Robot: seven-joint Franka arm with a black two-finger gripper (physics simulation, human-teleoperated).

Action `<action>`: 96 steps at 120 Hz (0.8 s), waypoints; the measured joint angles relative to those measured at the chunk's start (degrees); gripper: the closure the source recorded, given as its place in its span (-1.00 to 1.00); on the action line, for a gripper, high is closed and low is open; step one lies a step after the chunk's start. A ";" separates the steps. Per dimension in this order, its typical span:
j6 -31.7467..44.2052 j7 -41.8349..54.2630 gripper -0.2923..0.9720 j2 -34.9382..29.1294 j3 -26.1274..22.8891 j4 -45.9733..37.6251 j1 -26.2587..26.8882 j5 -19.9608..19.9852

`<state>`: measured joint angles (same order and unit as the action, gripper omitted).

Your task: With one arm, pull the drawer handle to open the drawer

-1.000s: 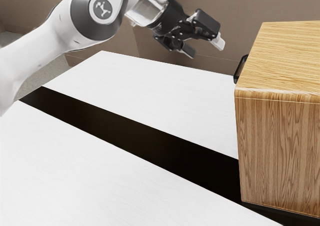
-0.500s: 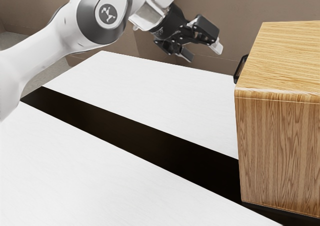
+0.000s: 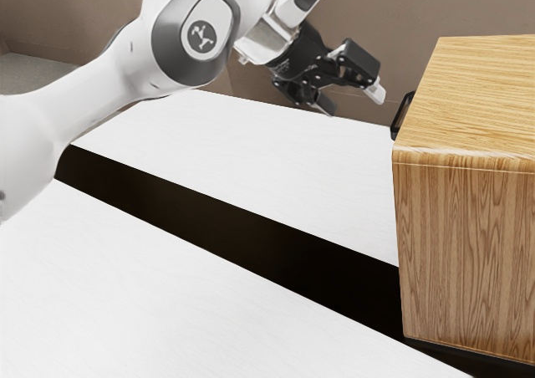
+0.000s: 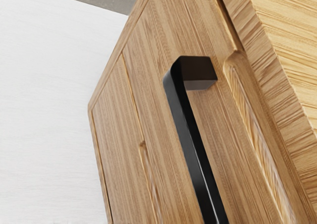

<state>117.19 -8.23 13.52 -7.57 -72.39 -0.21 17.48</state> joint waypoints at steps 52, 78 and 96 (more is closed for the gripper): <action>1.53 -0.11 -0.54 2.43 -0.15 0.14 0.03 0.06; 2.61 -0.21 -0.54 2.69 -0.78 0.20 0.00 1.05; 3.61 -0.26 -0.54 2.97 -1.27 -0.02 0.05 1.23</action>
<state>120.80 -8.49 16.49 -8.84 -72.41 -0.16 18.71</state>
